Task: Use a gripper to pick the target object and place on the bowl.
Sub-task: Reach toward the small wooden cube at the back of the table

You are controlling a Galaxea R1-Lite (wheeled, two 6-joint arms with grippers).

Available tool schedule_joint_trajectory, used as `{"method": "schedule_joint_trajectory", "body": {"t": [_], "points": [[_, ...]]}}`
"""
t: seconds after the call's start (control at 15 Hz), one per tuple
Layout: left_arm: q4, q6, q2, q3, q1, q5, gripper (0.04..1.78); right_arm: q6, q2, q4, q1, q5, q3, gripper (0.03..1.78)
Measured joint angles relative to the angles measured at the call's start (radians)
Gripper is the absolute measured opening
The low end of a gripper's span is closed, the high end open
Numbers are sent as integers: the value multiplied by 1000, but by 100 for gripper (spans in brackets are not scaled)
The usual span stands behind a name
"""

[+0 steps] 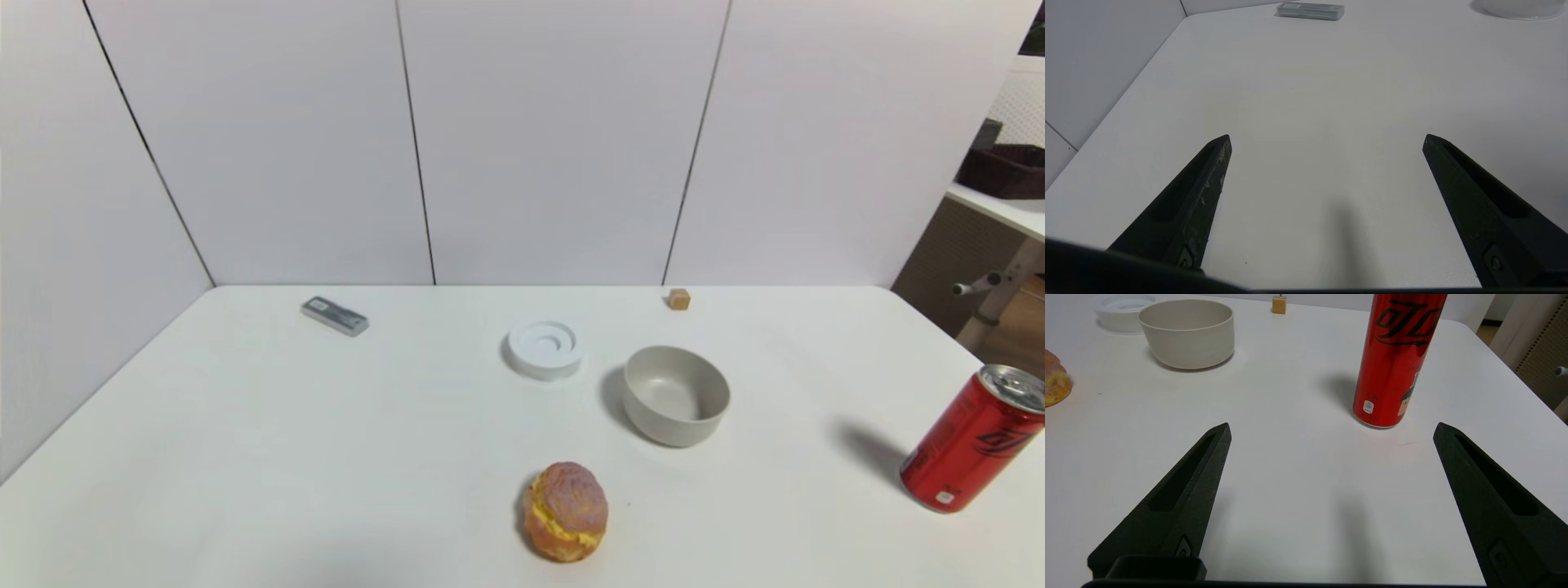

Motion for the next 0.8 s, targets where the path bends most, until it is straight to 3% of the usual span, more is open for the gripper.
{"method": "schedule_joint_trajectory", "body": {"t": [0.2,0.47,0.8], "points": [[0,0,0,0,0,0,169,-9,10,3,0,3,-3,171],[0,0,0,0,0,0,169,-11,86,56,1,14,-122,171],[0,0,0,0,0,0,169,-9,376,221,-3,18,-538,171]]}}
